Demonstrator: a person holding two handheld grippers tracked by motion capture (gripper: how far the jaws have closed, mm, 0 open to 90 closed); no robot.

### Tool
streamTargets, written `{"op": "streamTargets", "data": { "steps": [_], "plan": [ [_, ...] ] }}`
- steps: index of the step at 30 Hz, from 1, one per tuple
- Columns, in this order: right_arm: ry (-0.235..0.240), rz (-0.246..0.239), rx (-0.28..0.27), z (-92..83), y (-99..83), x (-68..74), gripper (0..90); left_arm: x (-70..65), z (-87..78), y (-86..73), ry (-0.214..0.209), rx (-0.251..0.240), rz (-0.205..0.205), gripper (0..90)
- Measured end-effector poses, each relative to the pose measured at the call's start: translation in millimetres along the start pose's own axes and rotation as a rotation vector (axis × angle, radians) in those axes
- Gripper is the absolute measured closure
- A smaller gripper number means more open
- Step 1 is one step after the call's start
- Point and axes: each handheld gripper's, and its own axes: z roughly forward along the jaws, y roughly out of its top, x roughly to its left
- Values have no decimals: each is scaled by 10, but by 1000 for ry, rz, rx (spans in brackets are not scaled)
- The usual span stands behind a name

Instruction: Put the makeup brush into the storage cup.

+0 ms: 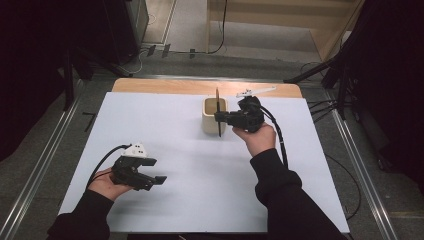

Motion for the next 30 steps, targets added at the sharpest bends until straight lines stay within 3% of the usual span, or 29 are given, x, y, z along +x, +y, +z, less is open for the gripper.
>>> {"op": "streamTargets", "data": {
  "steps": [11,30],
  "plan": [
    [-30,3,-36,-13,168,-32,837,4,1,0,-3,-1,0,258],
    [-111,5,-85,-50,652,-200,837,4,-3,3,-4,-5,0,259]
  ]
}}
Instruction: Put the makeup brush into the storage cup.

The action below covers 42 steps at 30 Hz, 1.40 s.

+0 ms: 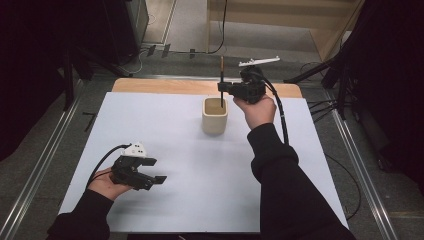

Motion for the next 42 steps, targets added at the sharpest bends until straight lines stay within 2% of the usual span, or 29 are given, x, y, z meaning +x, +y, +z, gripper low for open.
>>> {"op": "streamTargets", "data": {
  "steps": [6,19,28,31,38,42],
  "plan": [
    [-30,-6,-2,70,37,-22,836,3,-8,1,-7,-5,1,258],
    [-76,-5,-47,205,122,-73,836,4,1,1,-14,-2,2,259],
    [-84,7,-53,359,20,-112,836,4,3,1,-18,-2,3,258],
    [-104,-1,-45,428,-32,-108,836,3,5,0,-17,-1,3,258],
    [-101,1,-44,512,-156,-117,835,1,3,1,-21,-4,4,258],
    [-100,1,-65,537,-237,-123,835,-6,5,4,-23,0,12,258]
  ]
}}
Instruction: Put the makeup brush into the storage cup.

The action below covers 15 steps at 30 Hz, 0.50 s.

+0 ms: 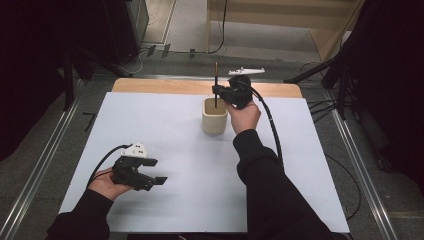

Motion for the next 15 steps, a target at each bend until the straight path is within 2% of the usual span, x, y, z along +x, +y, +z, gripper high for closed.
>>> {"op": "streamTargets", "data": {
  "steps": [15],
  "plan": [
    [13,6,30,93,-259,-9,833,-2,5,-3,-4,1,1,258]
  ]
}}
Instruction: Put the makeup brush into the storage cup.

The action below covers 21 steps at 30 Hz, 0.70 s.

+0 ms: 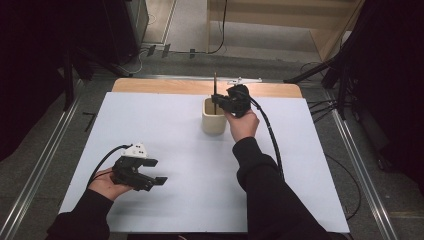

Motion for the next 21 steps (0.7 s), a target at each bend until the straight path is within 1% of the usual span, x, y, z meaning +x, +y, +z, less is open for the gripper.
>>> {"op": "streamTargets", "data": {
  "steps": [3,7,12,16,17,18,19,20,21],
  "plan": [
    [-1,5,9,11,-45,4,832,-2,1,0,1,0,1,258],
    [-4,0,18,21,-73,7,832,-1,2,0,1,1,1,258],
    [0,-2,13,8,-61,12,834,-1,1,0,0,1,0,258],
    [-8,-8,20,-18,-50,12,834,-9,-1,4,-1,-4,2,258],
    [-7,-12,18,-29,-47,9,816,-10,-2,3,-1,-5,3,259],
    [-6,-19,11,-41,-42,14,740,-10,-3,3,0,-6,3,258],
    [-1,-25,-1,-59,-32,18,555,-10,-4,3,2,-6,3,258],
    [-1,-20,-7,-73,-25,27,463,-8,-7,2,2,-5,4,259],
    [8,-33,-20,-95,-17,33,381,-6,-7,2,1,-6,4,258]
  ]
}}
